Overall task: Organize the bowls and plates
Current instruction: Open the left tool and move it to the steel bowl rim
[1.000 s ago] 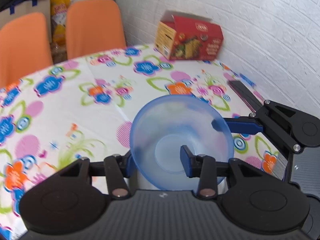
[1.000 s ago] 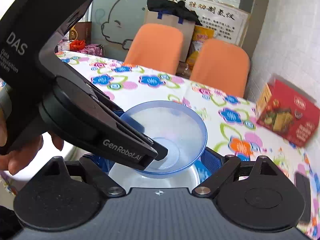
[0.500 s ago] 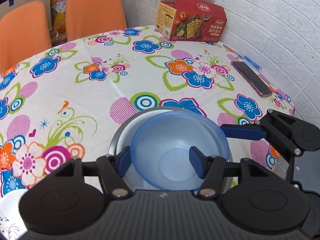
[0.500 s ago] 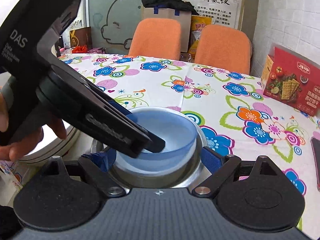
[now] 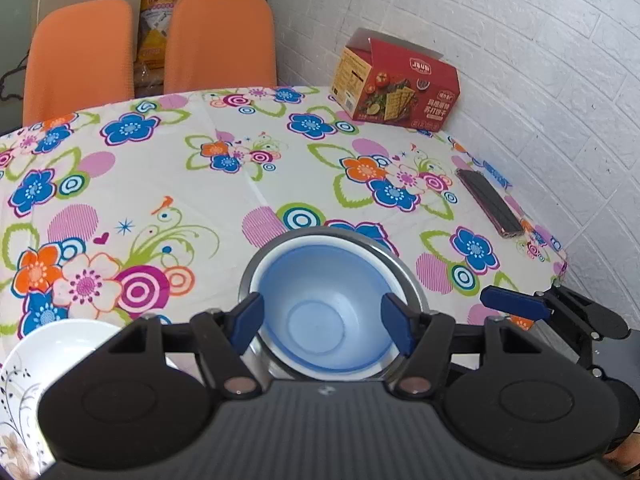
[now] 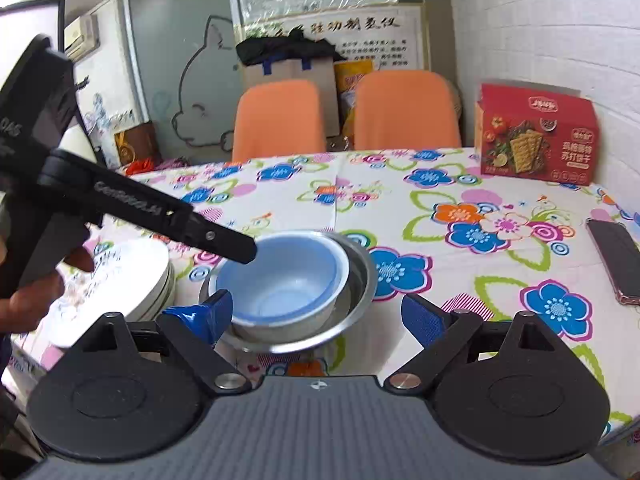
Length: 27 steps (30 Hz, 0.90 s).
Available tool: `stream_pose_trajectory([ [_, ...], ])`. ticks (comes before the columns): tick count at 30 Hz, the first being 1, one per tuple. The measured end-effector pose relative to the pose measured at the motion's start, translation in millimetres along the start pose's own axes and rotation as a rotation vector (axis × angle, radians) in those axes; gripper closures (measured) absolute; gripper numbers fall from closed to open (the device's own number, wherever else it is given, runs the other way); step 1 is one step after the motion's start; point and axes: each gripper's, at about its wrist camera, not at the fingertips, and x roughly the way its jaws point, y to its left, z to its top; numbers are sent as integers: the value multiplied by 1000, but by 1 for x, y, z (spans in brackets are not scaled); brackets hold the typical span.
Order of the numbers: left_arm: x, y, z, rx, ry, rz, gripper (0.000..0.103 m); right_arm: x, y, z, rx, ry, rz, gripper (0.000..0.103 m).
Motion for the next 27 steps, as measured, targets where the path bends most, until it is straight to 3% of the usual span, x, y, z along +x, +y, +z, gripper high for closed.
stream_pose_trajectory([
  [6,-19,-7,-11,-63,-93,99,37,-2,-1,1,93,-104,-67,24],
  [9,-22,-10,-18,-75,-115,163,37,1,-4,-4,114,-106,-81,24],
  [27,0,6,-15,-107,-54,271,37,27,-20,2,172,-49,-60,24],
])
